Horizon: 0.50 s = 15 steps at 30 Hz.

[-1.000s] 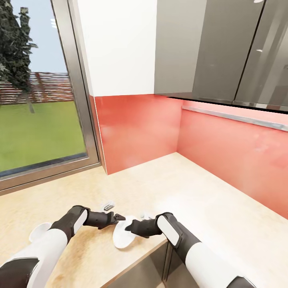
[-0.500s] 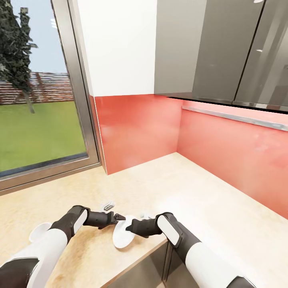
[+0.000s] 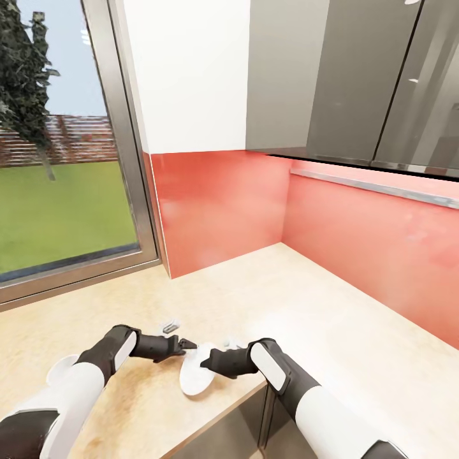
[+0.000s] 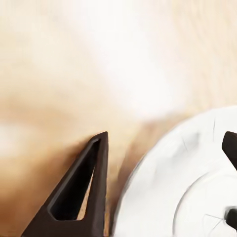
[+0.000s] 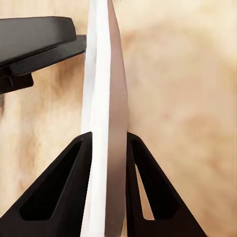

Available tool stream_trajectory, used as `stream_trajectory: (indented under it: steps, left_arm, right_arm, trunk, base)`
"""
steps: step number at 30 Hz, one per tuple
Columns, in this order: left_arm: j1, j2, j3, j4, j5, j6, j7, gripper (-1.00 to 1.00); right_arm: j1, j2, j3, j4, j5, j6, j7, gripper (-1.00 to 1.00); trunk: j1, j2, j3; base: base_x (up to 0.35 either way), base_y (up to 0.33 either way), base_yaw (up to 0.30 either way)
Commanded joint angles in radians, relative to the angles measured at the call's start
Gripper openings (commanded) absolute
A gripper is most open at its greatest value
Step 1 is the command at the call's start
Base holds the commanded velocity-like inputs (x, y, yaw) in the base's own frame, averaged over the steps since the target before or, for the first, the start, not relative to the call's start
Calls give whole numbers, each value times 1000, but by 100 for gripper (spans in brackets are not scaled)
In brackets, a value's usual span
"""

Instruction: Set up a coffee station on the kitchen countertop: keep the coffee maker on the countertop, move the bottle of coffee from the kitchen shelf to the counter next to the coffee maker, place a paper coffee filter on top of the coffee maker, put the saucer next to the coffee maker with the coffee cup on the saucer, and place the electric kettle next to the coffee maker.

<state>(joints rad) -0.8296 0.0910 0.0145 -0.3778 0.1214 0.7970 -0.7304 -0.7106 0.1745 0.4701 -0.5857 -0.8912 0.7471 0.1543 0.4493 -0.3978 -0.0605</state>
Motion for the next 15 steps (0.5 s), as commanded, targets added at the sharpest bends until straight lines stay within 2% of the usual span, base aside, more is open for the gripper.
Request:
stream_trajectory:
  steps: [1, 3, 4, 7, 11, 14, 15]
  left_arm:
    - [-2, 2, 1, -1, 3, 7, 1, 100]
    - [-8, 30, 4, -10, 4, 7, 1, 100]
    - [-9, 54, 5, -60, 4, 7, 1, 100]
    - [-5, 70, 5, -154, 2, 19, 2, 100]
    - [0, 119, 10, -278, 8, 111, 1, 100]
    - [1, 166, 12, -350, 14, 143, 1, 100]
    - [1, 174, 13, -360, 15, 147, 0, 100]
  right_arm:
    - [-1, 0, 0, 1, 17, 1, 7, -100]
    - [-1, 0, 0, -2, 17, 1, 7, -100]
    - [-1, 0, -1, -4, 17, 2, 7, -100]
    - [-1, 0, -1, -6, 17, 1, 8, -100]
    - [-1, 0, -4, -9, 15, 1, 8, -100]
    - [-1, 0, -7, -27, 14, 1, 9, -100]
    - [-1, 0, -7, -46, 14, 1, 10, -100]
  trunk:
    - [1, -2, -2]
    - [1, -2, -2]
    - [1, -2, -2]
    - [1, -2, -2]
    - [1, -2, -2]
    - [1, -2, -2]
    - [1, -2, -2]
  base:
    - [0, 0, 0]
    - [0, 0, 0]
    - [0, 0, 0]
    - [0, 0, 0]
    - [0, 0, 0]
    - [-27, 0, 0]
    - [-140, 0, 0]
